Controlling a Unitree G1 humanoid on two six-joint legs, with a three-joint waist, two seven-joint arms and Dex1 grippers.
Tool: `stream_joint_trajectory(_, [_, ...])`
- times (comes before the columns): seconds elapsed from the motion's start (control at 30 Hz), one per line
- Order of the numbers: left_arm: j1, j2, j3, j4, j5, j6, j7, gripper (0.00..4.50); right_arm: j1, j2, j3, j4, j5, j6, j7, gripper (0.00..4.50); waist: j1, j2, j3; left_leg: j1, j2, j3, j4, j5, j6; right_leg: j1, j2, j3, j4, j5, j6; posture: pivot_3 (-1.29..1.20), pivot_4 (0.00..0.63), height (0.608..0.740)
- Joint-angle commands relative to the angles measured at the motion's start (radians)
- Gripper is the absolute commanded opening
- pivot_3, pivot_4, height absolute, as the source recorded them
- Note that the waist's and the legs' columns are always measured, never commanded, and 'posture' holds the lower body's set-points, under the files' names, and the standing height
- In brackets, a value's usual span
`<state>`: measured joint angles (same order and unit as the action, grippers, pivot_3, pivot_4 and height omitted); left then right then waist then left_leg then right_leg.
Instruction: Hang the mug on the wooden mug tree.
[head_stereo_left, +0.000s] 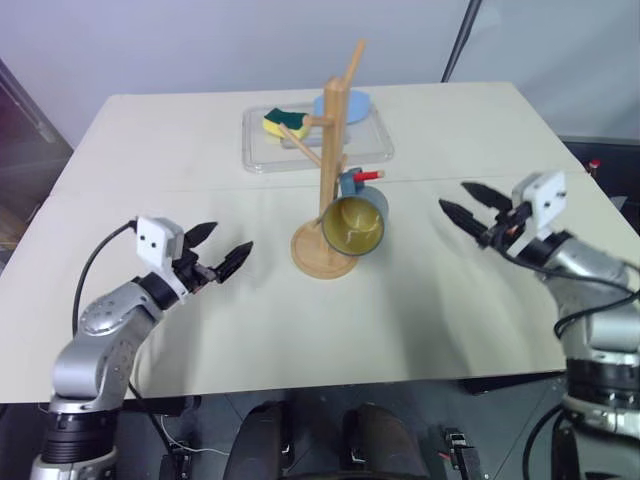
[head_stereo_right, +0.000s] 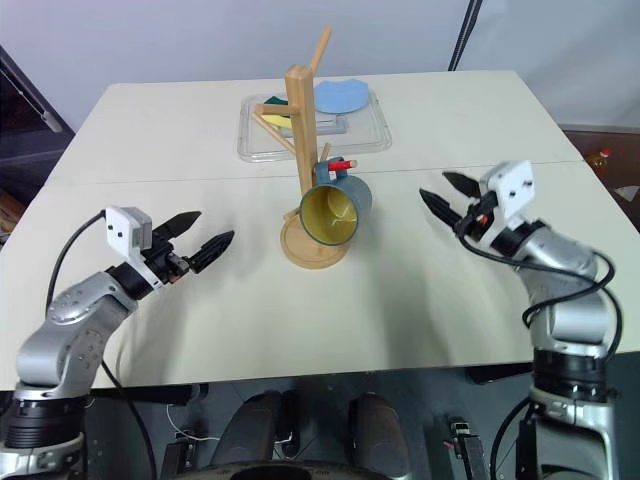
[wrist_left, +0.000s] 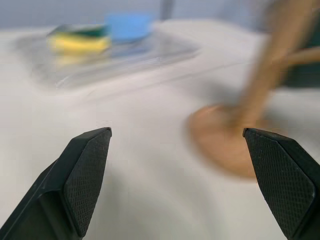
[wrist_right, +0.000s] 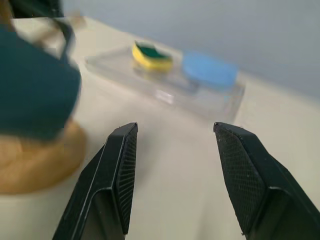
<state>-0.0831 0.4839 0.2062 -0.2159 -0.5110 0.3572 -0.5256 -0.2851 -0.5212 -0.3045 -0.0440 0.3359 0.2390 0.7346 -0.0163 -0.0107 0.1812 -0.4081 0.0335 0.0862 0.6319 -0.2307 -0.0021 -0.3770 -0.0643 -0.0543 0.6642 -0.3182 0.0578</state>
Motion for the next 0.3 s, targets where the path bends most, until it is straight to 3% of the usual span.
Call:
stream_joint_trajectory(0.03, [0.02, -0.028, 0.03, 0.048, 0.086, -0.109, 0.054, 4.5, 0.026, 0.05, -0.031, 0.023, 0.006, -0.108, -0.056, 2.49, 0.002, 0.0, 0.0, 0.0, 0.0, 0.0, 0.0, 0.0, 0.0, 0.0, 0.0, 0.0, 0.0, 0.0, 0.0, 0.0, 0.15, 0.74])
stream_joint_trajectory(0.3, [0.04, -0.079, 0.053, 0.137, 0.171, -0.223, 0.135, 4.5, 0.09, 0.119, 0.024, 0.095, 0.014, -0.175, -0.053, 2.49, 0.004, 0.0, 0.0, -0.001, 0.0, 0.0, 0.0, 0.0, 0.0, 0.0, 0.0, 0.0, 0.0, 0.0, 0.0, 0.0, 0.15, 0.74])
